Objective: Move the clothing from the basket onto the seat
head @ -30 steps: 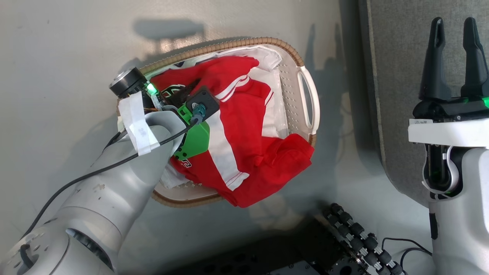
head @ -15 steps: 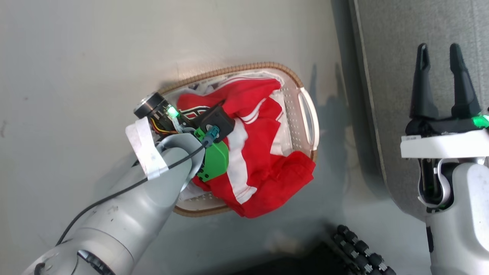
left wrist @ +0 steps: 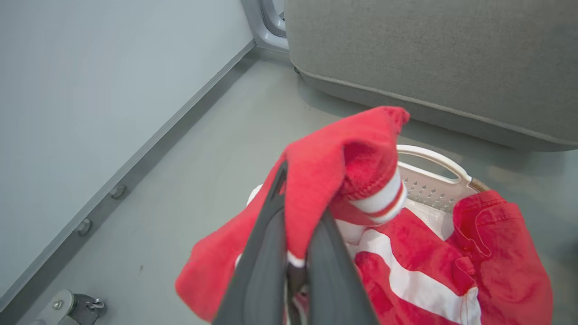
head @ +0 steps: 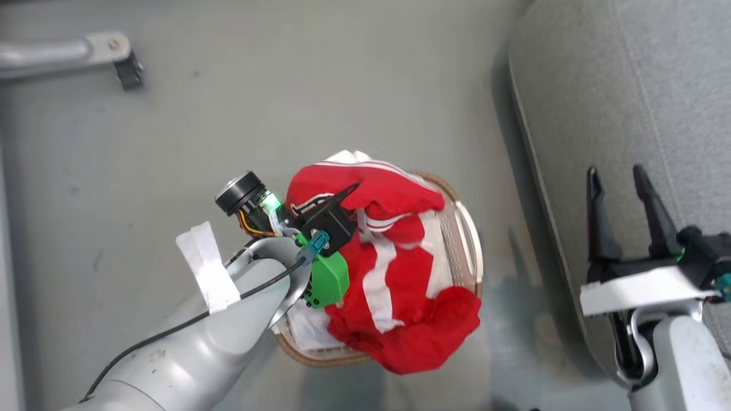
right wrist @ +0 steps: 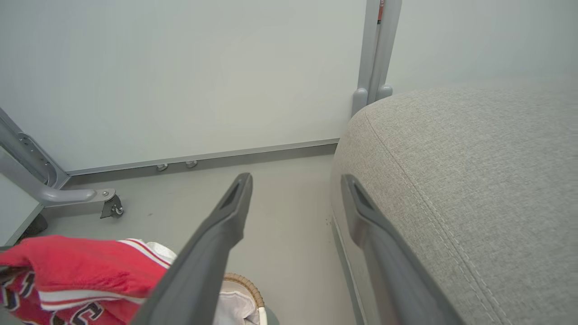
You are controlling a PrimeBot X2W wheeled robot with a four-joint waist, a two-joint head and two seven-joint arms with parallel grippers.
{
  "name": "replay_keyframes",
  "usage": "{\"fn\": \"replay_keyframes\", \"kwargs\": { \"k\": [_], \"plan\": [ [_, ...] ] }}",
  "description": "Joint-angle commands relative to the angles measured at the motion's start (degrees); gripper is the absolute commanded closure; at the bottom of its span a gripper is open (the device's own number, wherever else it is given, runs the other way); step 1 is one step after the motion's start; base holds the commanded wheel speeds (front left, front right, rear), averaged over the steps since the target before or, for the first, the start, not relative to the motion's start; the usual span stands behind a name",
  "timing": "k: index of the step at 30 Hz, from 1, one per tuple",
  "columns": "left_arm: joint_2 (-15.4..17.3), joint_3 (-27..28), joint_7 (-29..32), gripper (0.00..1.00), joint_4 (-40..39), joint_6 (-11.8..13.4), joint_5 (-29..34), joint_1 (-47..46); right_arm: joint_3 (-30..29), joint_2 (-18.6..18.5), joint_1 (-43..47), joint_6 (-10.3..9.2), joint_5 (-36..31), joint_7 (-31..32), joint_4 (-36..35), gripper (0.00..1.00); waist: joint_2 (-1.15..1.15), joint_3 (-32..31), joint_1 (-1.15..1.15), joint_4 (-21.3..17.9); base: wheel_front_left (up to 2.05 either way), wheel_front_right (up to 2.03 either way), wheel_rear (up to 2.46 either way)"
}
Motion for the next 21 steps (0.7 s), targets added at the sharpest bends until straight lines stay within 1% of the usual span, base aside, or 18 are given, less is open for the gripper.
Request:
{"fn": "replay_keyframes", "kwargs": {
  "k": [1, 6, 11, 16, 21],
  "plan": [
    [0.5, -0.2, -0.2, 1.0, -1.0, -0.3, -0.5, 1.5, 0.0, -0.2, 1.9, -0.04, -0.5, -0.1, 0.5, 0.0, 0.62, -11.2, 0.0, 2.7, 0.0, 0.0, 0.0],
    [3.2, -0.6, 0.2, 1.0, -5.3, -0.7, -0.5, 0.4, 1.0, -0.2, 5.2, -0.04, -1.6, -0.1, 1.5, 0.0, 0.62, -17.8, 0.0, 2.6, 0.0, 0.0, 0.0],
    [6.5, 0.3, 2.0, 1.0, -11.0, -1.0, -1.7, -1.6, 3.1, -0.2, 7.5, -0.04, -2.5, -0.1, 1.7, 0.0, 0.62, -22.4, 0.0, 2.2, 0.0, 0.0, 0.0],
    [10.5, 2.6, 4.3, 1.0, -17.0, -1.3, -4.0, -3.4, 6.4, -0.2, 8.8, -0.04, -3.6, -0.1, 0.2, 0.0, 0.62, -25.4, 0.0, 1.8, 0.0, 0.0, 0.0],
    [13.6, 4.3, 7.2, 1.0, -22.0, -0.9, -4.9, -5.6, 9.8, -0.2, 8.7, -0.04, -6.4, -0.1, -2.3, 0.0, 0.62, -26.2, 0.0, 1.8, 0.0, 0.0, 0.0]
  ]
}}
